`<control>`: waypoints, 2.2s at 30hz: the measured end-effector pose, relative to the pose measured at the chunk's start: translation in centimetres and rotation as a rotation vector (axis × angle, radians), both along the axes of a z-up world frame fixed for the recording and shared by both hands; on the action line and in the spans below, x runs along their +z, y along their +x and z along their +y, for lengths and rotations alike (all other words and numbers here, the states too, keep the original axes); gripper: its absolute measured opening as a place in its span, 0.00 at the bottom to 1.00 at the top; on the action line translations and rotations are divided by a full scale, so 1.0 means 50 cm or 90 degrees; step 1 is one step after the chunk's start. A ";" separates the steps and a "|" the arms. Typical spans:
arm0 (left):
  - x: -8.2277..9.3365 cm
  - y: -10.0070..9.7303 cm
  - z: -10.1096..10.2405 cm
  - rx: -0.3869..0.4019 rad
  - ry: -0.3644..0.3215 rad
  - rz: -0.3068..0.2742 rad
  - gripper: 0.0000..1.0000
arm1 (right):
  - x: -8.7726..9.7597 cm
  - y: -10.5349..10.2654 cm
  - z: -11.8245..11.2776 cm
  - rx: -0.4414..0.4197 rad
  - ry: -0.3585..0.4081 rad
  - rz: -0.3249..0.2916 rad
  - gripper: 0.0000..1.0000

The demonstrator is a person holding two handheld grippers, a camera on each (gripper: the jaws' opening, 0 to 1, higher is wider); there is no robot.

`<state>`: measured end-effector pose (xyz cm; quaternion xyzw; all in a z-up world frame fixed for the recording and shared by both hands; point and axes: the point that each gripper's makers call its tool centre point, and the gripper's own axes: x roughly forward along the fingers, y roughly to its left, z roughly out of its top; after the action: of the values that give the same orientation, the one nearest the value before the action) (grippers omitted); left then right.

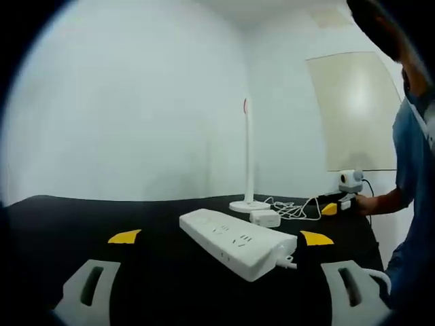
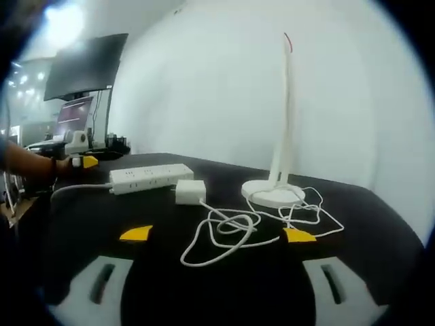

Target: Insert the desk lamp plug into the socket, turn on the power strip switch, turn on the lamp switch, then turn off the lamp switch, turn off the power strip switch, and remove the plug from the socket.

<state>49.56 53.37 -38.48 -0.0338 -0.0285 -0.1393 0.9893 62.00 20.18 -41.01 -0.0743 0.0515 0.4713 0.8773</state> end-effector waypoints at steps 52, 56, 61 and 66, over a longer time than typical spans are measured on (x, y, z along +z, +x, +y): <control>0.007 -0.004 0.000 0.016 0.030 -0.019 0.84 | 0.094 -0.014 0.052 0.046 0.029 0.011 0.65; 0.010 -0.005 0.001 0.015 0.031 -0.023 0.84 | 0.096 -0.019 0.053 0.046 0.032 0.014 0.65; 0.013 -0.008 0.003 0.015 0.035 -0.029 0.83 | 0.106 -0.016 0.049 0.046 0.030 0.018 0.66; 0.010 -0.008 0.008 0.015 0.037 -0.021 0.82 | 0.133 -0.019 0.047 0.051 0.037 0.001 0.66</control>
<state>49.17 53.78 -38.00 -0.0022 -0.0412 -0.1290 0.9908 61.02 22.51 -34.35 -0.0506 0.0356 0.5076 0.8594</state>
